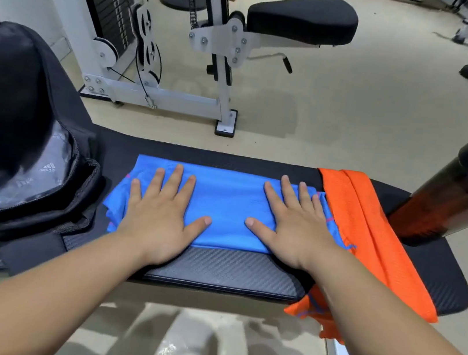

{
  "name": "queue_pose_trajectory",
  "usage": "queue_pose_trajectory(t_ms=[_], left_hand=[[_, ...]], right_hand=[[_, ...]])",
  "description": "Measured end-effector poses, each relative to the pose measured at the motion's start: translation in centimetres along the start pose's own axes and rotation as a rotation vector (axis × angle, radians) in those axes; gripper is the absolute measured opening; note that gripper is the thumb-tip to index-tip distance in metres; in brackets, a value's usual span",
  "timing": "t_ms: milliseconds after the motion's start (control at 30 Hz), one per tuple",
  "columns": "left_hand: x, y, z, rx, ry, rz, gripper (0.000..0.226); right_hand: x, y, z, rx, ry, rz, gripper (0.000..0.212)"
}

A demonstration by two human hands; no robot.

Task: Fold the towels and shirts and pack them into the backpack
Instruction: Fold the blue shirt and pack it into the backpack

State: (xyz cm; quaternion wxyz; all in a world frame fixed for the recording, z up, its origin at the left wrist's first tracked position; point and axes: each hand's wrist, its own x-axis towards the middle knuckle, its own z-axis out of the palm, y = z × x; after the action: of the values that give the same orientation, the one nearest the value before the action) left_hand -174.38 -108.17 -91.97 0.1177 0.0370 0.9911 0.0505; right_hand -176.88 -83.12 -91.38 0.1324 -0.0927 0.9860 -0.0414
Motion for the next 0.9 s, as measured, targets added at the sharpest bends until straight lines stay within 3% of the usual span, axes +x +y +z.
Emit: queue_pose_trajectory(t_ms=[133,267,367,567,700,900], left_hand=[[-2.6,-0.4,-0.5,-0.003,0.024,0.058,0.077],[-3.6,-3.9,-1.6,0.148,0.294,0.114,0.066],[-3.6,-5.2,-2.5,0.147,0.278,0.045,0.06],[-4.1,-5.0,-3.2,0.01,0.148,-0.108,0.069],[-3.9,-4.6,-3.2,-0.247,0.127,-0.138,0.059],[-2.9,-3.8,-2.9,-0.859,0.237,-0.321,0.021]], right_hand=[[-2.2,0.3,-1.2,0.004,-0.158,-0.005,0.093],[-2.8,-1.7,-1.5,0.016,0.037,-0.025,0.084],[-2.5,-4.0,-1.3,0.019,0.12,-0.121,0.079],[-1.5,-5.3,0.6,-0.029,-0.027,-0.164,0.075],[-1.3,-4.9,1.0,-0.035,-0.018,-0.165,0.075],[-1.6,-4.8,1.2,-0.015,0.013,-0.169,0.075]])
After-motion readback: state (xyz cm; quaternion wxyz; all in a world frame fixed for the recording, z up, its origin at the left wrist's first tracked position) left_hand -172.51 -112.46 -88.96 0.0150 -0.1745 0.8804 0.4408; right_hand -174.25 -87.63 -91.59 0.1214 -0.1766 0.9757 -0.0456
